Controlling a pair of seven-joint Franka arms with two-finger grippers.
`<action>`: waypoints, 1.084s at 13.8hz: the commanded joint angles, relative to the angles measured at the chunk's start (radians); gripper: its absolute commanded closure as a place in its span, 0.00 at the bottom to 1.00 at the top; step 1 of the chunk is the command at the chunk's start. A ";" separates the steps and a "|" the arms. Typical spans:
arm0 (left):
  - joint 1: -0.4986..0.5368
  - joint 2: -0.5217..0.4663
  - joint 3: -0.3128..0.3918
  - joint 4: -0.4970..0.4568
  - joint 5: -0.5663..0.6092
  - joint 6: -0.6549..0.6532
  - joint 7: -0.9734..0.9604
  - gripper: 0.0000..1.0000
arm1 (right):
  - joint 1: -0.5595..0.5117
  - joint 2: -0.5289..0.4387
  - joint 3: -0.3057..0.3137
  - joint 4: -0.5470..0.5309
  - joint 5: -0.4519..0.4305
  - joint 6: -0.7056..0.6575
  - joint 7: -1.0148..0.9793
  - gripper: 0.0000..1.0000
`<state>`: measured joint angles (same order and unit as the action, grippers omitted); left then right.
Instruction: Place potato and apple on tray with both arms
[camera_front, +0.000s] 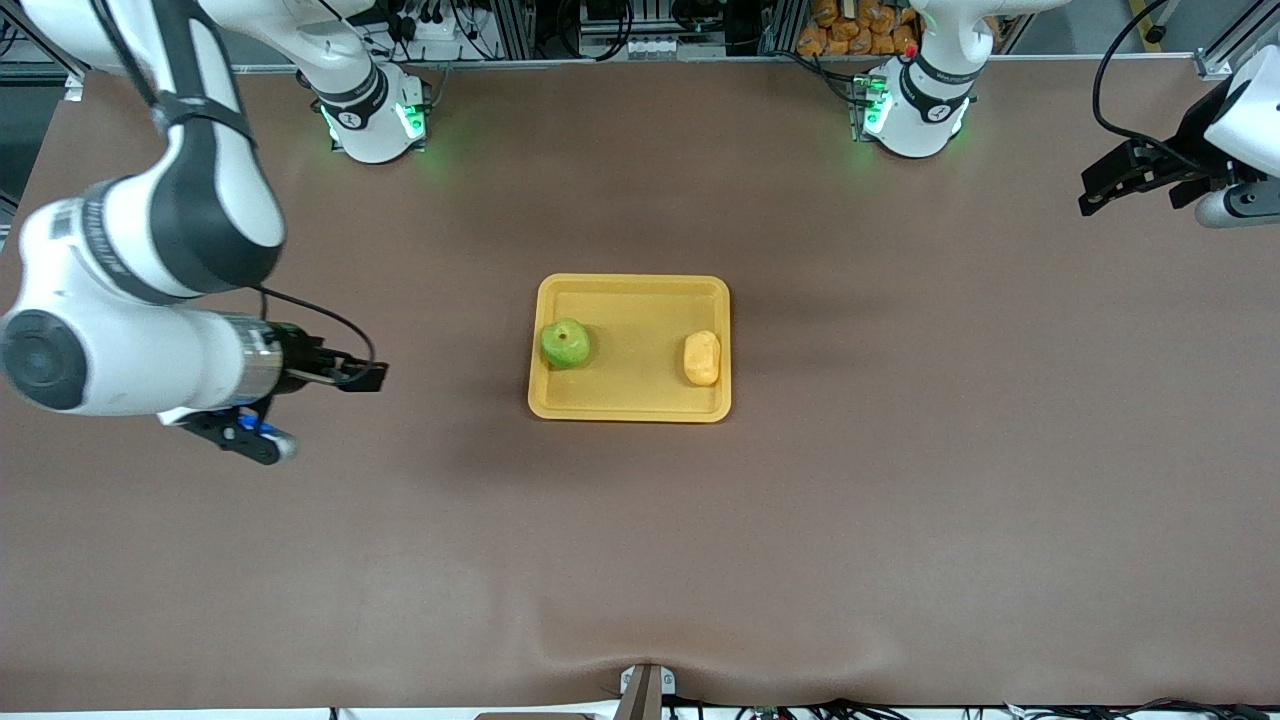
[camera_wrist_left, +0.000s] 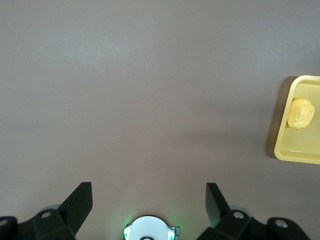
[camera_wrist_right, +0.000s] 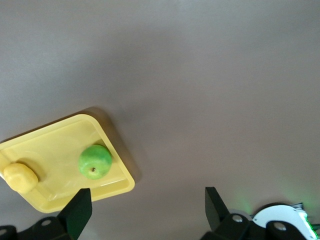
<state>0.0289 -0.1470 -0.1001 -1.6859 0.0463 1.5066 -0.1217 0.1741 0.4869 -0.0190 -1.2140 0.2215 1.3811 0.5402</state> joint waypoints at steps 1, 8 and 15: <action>0.005 -0.006 -0.007 -0.001 -0.017 -0.005 -0.010 0.00 | -0.080 -0.007 0.013 0.036 0.007 -0.054 -0.074 0.00; 0.002 -0.003 -0.007 0.000 -0.019 -0.002 -0.007 0.00 | -0.215 -0.097 0.013 0.036 -0.031 -0.097 -0.219 0.00; 0.002 -0.006 -0.007 -0.001 -0.019 0.006 -0.004 0.00 | -0.240 -0.316 0.014 -0.077 -0.128 -0.039 -0.347 0.00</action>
<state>0.0267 -0.1456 -0.1032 -1.6863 0.0462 1.5084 -0.1217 -0.0470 0.2738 -0.0224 -1.1904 0.1154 1.2969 0.2144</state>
